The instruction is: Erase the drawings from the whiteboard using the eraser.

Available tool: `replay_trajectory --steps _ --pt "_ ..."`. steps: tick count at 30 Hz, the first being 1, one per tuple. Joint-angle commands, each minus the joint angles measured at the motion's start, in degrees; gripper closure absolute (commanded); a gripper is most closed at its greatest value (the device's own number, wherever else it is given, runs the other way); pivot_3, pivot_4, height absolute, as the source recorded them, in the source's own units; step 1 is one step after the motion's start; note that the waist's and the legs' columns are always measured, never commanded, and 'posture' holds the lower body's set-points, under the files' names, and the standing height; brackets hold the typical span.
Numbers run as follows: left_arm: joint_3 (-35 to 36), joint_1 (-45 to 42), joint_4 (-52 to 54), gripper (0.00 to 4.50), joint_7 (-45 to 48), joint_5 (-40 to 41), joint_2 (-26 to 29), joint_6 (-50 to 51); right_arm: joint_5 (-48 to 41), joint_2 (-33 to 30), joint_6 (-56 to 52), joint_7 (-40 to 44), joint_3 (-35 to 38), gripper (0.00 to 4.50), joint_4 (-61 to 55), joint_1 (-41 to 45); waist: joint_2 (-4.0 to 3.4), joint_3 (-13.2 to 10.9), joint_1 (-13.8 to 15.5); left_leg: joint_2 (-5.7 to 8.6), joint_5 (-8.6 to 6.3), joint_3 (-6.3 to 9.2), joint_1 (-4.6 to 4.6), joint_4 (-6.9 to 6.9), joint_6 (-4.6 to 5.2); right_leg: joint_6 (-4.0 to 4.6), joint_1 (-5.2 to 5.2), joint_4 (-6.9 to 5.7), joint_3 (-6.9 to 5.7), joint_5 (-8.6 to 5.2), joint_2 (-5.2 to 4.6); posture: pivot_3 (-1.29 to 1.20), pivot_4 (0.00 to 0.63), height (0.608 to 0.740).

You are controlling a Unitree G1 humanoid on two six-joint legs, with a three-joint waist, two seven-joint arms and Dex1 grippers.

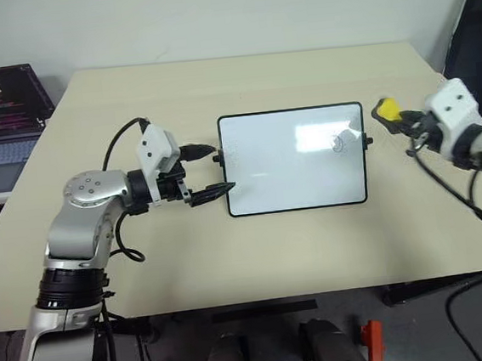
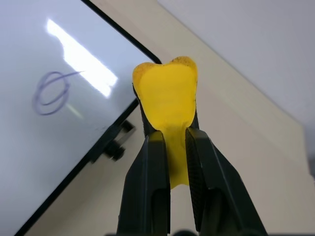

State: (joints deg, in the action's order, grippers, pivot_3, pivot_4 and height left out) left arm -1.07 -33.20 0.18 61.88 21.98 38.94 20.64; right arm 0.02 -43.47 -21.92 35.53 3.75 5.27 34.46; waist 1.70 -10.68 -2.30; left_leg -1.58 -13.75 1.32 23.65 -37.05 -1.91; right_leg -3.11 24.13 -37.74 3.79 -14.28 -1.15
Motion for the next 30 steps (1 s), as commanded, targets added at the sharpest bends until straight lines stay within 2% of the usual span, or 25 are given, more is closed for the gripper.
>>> replay_trajectory --steps 1,5,12,17,23,30 --pt "-0.3 -0.5 2.0 0.00 -0.1 0.0 -0.3 -0.3 5.0 0.4 2.2 -2.7 -3.9 4.33 1.6 4.4 0.00 0.0 0.1 0.00 0.00 0.01 0.01 0.00 0.00 0.00 0.00 -0.01 -0.01 0.00 0.00 0.00 0.150 0.740" --pt "-0.2 0.2 2.6 0.00 0.0 0.3 -0.2 0.0 7.5 0.7 3.2 -2.7 -6.9 4.33 2.9 5.7 0.00 0.0 0.4 -0.01 0.00 0.01 0.01 0.01 0.00 0.01 0.01 0.00 -0.03 0.00 0.00 0.00 0.150 0.740" --pt "0.5 1.7 4.0 0.00 -0.5 0.6 0.1 0.6 9.2 -2.5 0.8 0.2 -6.6 4.33 0.5 8.8 -0.01 0.0 0.4 0.00 0.00 0.01 -0.03 -0.02 0.00 0.02 0.01 -0.13 -0.01 0.00 -0.01 0.00 0.150 0.740" --pt "0.3 1.9 3.9 0.00 -0.7 0.5 -0.3 0.6 5.6 0.0 -3.5 5.0 -7.9 4.33 -3.5 10.7 -0.01 0.0 0.1 -0.03 0.00 0.01 -0.08 -0.02 0.01 0.02 0.00 -0.17 0.00 0.00 0.01 0.00 0.150 0.740" --pt "-0.1 1.5 4.0 0.00 -0.8 0.5 -1.0 0.6 8.9 2.3 -2.6 3.9 -11.8 4.33 0.6 12.0 -0.01 0.0 0.3 0.00 0.00 0.00 -0.11 -0.06 0.01 0.03 -0.02 -0.21 0.01 -0.01 -0.01 0.00 0.150 0.740" --pt "0.0 2.1 4.7 0.00 -0.9 0.6 -0.9 0.9 16.5 1.4 0.1 2.8 -17.4 4.33 7.5 13.6 0.00 0.0 0.3 0.00 0.00 -0.01 -0.25 -0.12 0.01 0.03 -0.13 -0.28 0.02 0.00 -0.01 0.00 0.150 0.740"
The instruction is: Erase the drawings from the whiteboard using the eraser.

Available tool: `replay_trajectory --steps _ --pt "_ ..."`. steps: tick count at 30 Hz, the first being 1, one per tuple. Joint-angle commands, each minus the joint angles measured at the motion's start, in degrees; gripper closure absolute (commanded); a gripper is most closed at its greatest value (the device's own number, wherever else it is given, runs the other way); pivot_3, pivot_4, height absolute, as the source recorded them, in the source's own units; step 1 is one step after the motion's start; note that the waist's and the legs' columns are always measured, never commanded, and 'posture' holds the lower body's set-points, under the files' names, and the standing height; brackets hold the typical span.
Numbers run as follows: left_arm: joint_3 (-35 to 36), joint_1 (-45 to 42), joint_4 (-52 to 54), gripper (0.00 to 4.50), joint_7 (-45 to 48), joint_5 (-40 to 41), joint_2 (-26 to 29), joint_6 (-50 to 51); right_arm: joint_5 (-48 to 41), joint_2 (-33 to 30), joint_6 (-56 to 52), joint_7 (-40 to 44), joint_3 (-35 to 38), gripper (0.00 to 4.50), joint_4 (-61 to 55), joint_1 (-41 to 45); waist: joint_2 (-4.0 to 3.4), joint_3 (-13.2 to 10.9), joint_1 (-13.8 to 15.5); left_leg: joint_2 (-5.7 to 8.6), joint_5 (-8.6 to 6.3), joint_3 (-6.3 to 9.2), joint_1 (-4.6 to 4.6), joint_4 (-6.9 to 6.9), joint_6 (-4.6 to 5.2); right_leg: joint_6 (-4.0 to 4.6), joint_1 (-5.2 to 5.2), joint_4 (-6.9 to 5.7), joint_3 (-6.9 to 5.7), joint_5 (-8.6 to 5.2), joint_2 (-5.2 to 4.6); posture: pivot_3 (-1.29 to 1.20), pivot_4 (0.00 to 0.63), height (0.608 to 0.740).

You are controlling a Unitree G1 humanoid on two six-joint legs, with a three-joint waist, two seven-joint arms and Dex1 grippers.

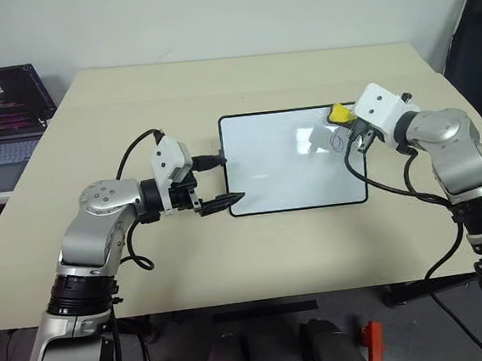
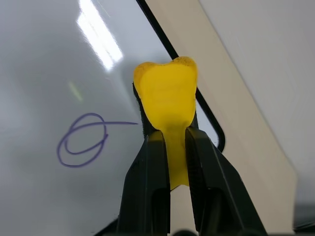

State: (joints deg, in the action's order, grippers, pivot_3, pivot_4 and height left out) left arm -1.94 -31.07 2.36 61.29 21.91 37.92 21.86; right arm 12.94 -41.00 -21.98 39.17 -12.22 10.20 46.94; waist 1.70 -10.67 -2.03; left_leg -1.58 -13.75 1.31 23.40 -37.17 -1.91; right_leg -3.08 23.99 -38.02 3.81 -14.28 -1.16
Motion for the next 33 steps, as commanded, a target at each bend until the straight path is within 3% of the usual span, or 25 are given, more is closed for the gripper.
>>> replay_trajectory --steps 1,5,15,19,28,33 --pt "0.9 0.1 2.6 0.00 -0.3 0.6 0.2 -0.2 4.5 -1.1 0.2 -0.5 -2.2 4.34 2.8 1.3 0.00 0.0 0.0 0.00 0.00 0.00 -0.06 0.00 0.00 0.01 -0.05 -0.01 0.00 0.01 0.00 0.00 0.150 0.740" --pt "1.1 0.3 3.0 0.00 -0.3 0.8 0.3 -0.1 6.4 -1.1 -1.7 3.6 -5.5 4.34 1.1 0.2 0.03 0.0 0.0 0.00 0.00 0.00 -0.63 0.02 0.00 0.01 -0.66 0.05 0.00 -0.01 0.01 0.00 0.150 0.740" --pt "0.9 0.2 3.8 0.00 -0.6 1.2 0.0 0.3 4.8 -1.6 -9.5 16.8 -8.7 4.34 -10.1 -9.8 0.55 0.6 -0.8 -0.05 0.02 0.00 -0.90 -0.03 0.02 -0.01 -0.86 0.00 0.07 -0.01 0.07 0.00 0.150 0.740" --pt "0.6 0.0 3.6 0.00 -0.7 1.2 -0.2 0.3 5.6 -1.0 -9.5 14.0 -6.3 4.35 -9.3 -8.2 0.55 0.6 -1.2 -0.04 0.14 -0.04 -0.95 -0.05 0.10 -0.19 -0.88 -0.01 0.13 0.01 0.08 0.00 0.150 0.740" --pt "0.2 -0.5 3.3 0.00 -0.7 1.0 -0.6 0.4 8.6 3.1 -5.7 -2.6 -1.5 4.35 2.5 6.7 0.47 0.5 -1.3 -0.04 0.33 -0.13 -0.87 0.06 0.05 -0.11 -0.70 0.00 0.24 0.20 0.09 0.00 0.150 0.740" --pt "0.6 0.6 4.6 0.00 -1.2 1.3 -0.4 0.9 8.6 5.3 -5.5 -2.2 -3.1 4.35 3.1 7.7 0.46 0.5 -1.2 -0.05 0.30 0.00 -0.50 0.22 0.05 0.16 -0.38 0.03 0.08 0.19 0.09 0.00 0.150 0.740"
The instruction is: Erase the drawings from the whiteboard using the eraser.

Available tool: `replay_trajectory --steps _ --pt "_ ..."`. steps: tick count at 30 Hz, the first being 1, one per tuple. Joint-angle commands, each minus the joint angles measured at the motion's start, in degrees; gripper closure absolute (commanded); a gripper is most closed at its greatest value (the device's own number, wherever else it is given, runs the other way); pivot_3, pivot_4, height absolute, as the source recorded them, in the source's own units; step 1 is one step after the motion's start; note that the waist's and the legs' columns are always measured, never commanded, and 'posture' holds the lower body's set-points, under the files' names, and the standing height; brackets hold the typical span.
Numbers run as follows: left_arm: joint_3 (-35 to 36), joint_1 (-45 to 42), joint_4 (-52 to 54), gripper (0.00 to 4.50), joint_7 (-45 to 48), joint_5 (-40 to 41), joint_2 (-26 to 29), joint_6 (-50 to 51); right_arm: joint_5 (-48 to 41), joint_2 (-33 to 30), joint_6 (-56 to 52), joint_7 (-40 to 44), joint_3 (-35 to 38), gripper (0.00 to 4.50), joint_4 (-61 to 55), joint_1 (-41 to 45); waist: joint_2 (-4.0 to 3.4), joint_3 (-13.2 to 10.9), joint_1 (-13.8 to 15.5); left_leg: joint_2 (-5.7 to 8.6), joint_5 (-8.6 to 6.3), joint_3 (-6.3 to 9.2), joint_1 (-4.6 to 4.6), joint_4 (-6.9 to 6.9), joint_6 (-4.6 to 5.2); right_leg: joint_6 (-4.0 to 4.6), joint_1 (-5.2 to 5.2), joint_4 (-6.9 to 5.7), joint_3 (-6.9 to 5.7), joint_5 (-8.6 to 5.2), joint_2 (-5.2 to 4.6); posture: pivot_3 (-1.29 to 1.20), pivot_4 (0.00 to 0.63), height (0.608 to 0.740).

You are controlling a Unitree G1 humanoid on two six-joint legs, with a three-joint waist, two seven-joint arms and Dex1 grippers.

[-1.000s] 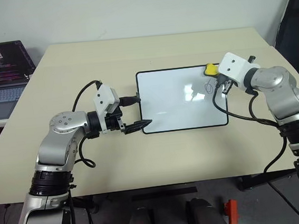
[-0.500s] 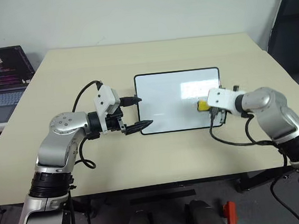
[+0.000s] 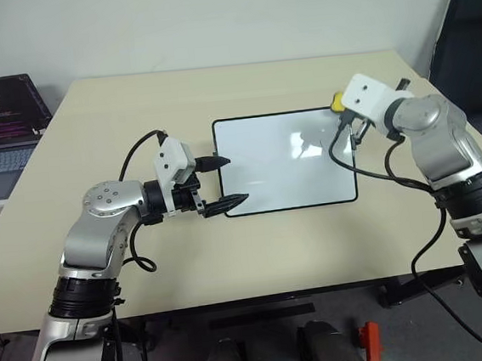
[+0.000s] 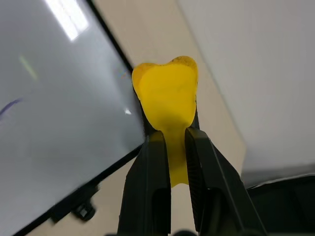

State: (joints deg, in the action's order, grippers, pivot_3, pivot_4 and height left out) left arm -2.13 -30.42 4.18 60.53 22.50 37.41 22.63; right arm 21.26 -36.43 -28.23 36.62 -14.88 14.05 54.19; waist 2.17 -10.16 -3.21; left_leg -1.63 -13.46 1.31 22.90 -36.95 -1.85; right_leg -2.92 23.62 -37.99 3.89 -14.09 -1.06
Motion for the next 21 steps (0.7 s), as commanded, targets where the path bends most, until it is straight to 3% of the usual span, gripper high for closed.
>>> replay_trajectory --steps 1,10,15,18,21 --pt "0.9 0.1 3.0 0.00 -0.5 0.8 0.1 0.2 0.0 1.2 0.2 1.9 -1.4 4.35 -1.7 -0.4 -0.01 0.0 0.0 0.00 -0.04 -0.01 0.05 0.01 -0.02 -0.02 0.04 0.01 0.00 -0.07 -0.01 0.00 0.150 0.740" --pt "1.2 0.6 3.2 0.00 -0.4 0.9 0.4 0.5 -2.5 0.3 -5.8 14.8 -5.9 4.35 -12.8 -10.0 0.01 0.0 0.0 -0.01 -0.17 0.05 -0.15 -0.02 -0.05 -0.05 -0.20 0.02 -0.08 -0.18 -0.02 0.00 0.150 0.740" --pt "1.0 0.4 2.8 0.00 0.0 0.8 0.2 0.2 -2.9 -0.6 -7.9 16.2 -4.7 4.36 -15.4 -11.4 0.01 0.0 -0.2 0.00 -0.10 0.01 -0.29 -0.11 -0.04 -0.26 -0.30 -0.01 -0.01 -0.20 0.00 0.00 0.150 0.740" --pt "0.8 0.0 2.3 0.00 0.4 0.8 0.0 0.0 -8.6 0.3 -7.6 17.1 0.8 4.36 -18.0 -11.8 0.00 0.0 0.0 0.00 -0.04 0.04 -0.29 -0.10 0.00 -0.29 -0.31 -0.03 -0.03 -0.18 0.00 0.00 0.150 0.740" --pt "0.8 -0.5 2.5 0.00 0.7 1.5 -0.7 -0.2 -20.0 2.0 -11.3 18.3 13.2 4.36 -23.7 -11.6 -0.13 -0.1 0.2 0.01 -0.04 0.05 -0.13 -0.09 0.00 -0.08 -0.21 0.01 -0.04 -0.06 0.00 0.00 0.150 0.740"
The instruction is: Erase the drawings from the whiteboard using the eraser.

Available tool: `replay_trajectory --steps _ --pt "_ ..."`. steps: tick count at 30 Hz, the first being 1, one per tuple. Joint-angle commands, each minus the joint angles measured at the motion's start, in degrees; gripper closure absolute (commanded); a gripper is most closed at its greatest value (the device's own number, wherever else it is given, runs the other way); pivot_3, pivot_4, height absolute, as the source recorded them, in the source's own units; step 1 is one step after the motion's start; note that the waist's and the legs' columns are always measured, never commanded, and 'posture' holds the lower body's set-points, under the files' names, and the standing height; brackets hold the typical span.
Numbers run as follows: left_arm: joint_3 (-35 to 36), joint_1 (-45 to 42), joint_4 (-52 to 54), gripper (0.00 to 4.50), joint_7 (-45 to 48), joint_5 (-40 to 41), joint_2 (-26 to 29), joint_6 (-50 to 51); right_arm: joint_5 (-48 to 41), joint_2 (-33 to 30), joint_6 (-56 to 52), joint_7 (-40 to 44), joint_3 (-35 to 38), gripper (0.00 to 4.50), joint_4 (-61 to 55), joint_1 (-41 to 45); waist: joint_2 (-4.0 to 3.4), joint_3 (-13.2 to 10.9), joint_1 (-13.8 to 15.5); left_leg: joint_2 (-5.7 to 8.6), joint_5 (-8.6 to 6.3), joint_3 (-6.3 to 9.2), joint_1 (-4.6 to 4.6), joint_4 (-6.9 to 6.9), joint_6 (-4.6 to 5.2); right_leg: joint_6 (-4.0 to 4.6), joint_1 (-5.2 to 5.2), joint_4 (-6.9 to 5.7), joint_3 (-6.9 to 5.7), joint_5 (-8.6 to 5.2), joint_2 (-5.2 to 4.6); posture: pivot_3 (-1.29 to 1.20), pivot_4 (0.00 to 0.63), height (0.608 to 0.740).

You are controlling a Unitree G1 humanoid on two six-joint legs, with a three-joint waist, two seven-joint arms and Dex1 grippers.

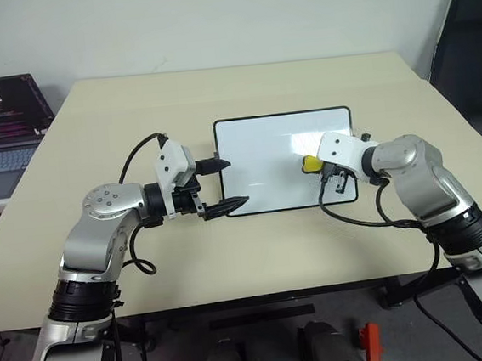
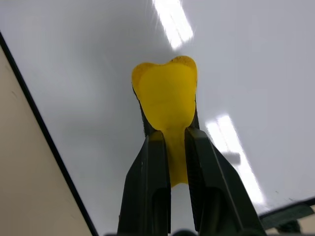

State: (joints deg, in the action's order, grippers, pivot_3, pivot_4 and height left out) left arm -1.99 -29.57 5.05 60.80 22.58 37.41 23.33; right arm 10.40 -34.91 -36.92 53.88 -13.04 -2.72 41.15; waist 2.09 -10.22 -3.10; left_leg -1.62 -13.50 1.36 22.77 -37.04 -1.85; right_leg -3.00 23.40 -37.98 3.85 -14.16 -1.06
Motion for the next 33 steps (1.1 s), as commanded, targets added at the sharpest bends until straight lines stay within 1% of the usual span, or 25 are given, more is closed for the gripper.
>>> replay_trajectory --steps 1,4,6,9,12,16,17,19,20,22,25,30,32,33 --pt "0.8 -1.4 2.1 0.00 0.5 2.1 -1.2 -0.7 -12.6 0.6 -4.4 0.9 15.4 4.36 -8.5 1.7 -0.09 -0.1 0.1 0.00 0.00 0.00 0.11 0.00 0.00 0.00 0.09 0.01 0.00 0.00 -0.01 0.00 0.150 0.740" --pt "0.1 -1.4 4.4 0.00 0.6 4.8 -3.7 0.8 -19.8 -1.4 -5.7 -0.8 27.3 4.36 -10.0 2.0 -0.09 -0.1 0.7 0.00 -0.04 0.07 0.18 0.04 -0.02 0.01 0.13 0.01 -0.09 0.00 -0.03 0.00 0.150 0.740" --pt "-1.4 -2.0 5.0 0.00 0.5 5.5 -5.9 1.1 -20.4 -4.3 -3.6 -3.8 33.3 4.36 -8.1 1.5 -0.09 -0.1 1.3 -0.01 -0.07 0.07 0.19 0.08 -0.04 0.01 0.12 0.11 -0.13 -0.05 -0.04 0.00 0.150 0.740" --pt "-3.4 -4.0 3.8 0.00 -0.5 4.9 -9.7 0.3 -17.3 -9.5 -1.4 -11.2 39.2 4.36 -1.8 0.3 -0.09 -0.1 1.9 0.05 -0.10 0.05 0.22 0.09 -0.06 -0.01 0.07 0.23 -0.15 -0.08 -0.11 0.00 0.150 0.740" --pt "-5.7 -5.8 1.6 0.00 -0.8 3.5 -13.4 -1.3 -17.3 -11.9 -1.9 -15.9 42.6 4.36 5.3 -1.8 -0.08 -0.1 1.9 0.09 -0.10 -0.02 0.18 0.07 -0.06 -0.03 0.00 0.27 -0.10 -0.07 -0.13 0.00 0.150 0.740" --pt "-10.6 -7.6 -1.2 0.00 -0.1 1.3 -18.8 -3.7 -14.8 -13.1 -1.9 -18.6 39.2 4.37 19.6 -8.6 -0.09 0.0 1.2 0.08 -0.10 -0.05 0.06 0.09 -0.05 -0.03 -0.08 0.25 -0.03 -0.08 -0.09 0.00 0.150 0.740" --pt "-11.5 -7.8 -1.8 0.00 0.0 0.3 -19.5 -4.4 -14.8 -13.2 -1.3 -18.8 38.4 4.37 21.9 -9.3 -0.12 0.0 1.0 0.08 -0.10 -0.08 0.04 0.09 -0.05 -0.03 -0.10 0.26 0.01 -0.08 -0.08 0.00 0.150 0.740" --pt "-12.9 -7.2 -0.5 0.00 0.8 0.4 -20.0 -3.9 -15.7 -13.1 0.0 -17.3 36.6 4.37 26.0 -9.4 -0.46 -0.1 0.2 0.08 -0.10 -0.18 0.00 0.10 -0.04 -0.03 -0.07 0.22 0.14 -0.08 -0.08 0.00 0.150 0.740" --pt "-13.0 -6.6 0.5 0.00 1.0 1.1 -19.9 -3.2 -15.9 -13.0 0.7 -17.2 35.8 4.37 28.0 -8.9 -0.74 -0.1 -0.2 0.09 -0.10 -0.22 -0.01 0.10 -0.04 -0.04 -0.06 0.20 0.20 -0.07 -0.07 0.00 0.150 0.740" --pt "-13.0 -5.9 1.5 0.00 1.2 1.5 -19.5 -2.9 -15.9 -13.1 2.0 -17.0 34.0 4.37 31.3 -7.7 -1.04 -0.1 -0.7 0.09 -0.09 -0.27 -0.03 0.10 -0.03 -0.06 -0.03 0.16 0.26 -0.08 -0.06 0.00 0.150 0.740" --pt "-12.4 -5.4 1.7 0.00 0.8 1.2 -18.7 -2.7 -15.8 -12.7 3.8 -16.2 31.5 4.37 35.6 -5.2 -1.06 -0.1 -1.0 0.08 -0.09 -0.23 -0.11 0.10 -0.03 -0.08 -0.04 0.08 0.28 -0.10 0.02 0.00 0.150 0.740" --pt "-11.8 -4.5 3.1 0.00 -0.3 1.2 -17.6 -2.1 -12.1 -12.6 8.0 -18.0 25.3 4.37 46.3 1.0 -1.02 -0.2 -1.1 0.09 -0.08 -0.22 -0.10 0.04 -0.03 -0.19 -0.10 0.13 0.27 -0.13 0.00 0.00 0.150 0.740" --pt "-11.6 -4.1 3.8 0.00 -0.8 1.4 -17.1 -1.7 -12.0 -12.3 9.4 -18.2 24.4 3.66 49.7 3.5 -1.02 -0.2 -1.1 0.10 -0.08 -0.21 -0.08 0.05 -0.04 -0.15 -0.10 0.17 0.26 -0.10 0.00 0.00 0.150 0.740" --pt "-11.5 -3.8 4.1 0.00 -1.0 1.6 -16.8 -1.6 -12.0 -12.1 9.8 -18.5 24.1 3.48 51.2 4.4 -1.02 -0.2 -1.0 0.09 -0.08 -0.22 -0.07 0.06 -0.04 -0.14 -0.10 0.20 0.26 -0.09 0.00 0.00 0.150 0.740"
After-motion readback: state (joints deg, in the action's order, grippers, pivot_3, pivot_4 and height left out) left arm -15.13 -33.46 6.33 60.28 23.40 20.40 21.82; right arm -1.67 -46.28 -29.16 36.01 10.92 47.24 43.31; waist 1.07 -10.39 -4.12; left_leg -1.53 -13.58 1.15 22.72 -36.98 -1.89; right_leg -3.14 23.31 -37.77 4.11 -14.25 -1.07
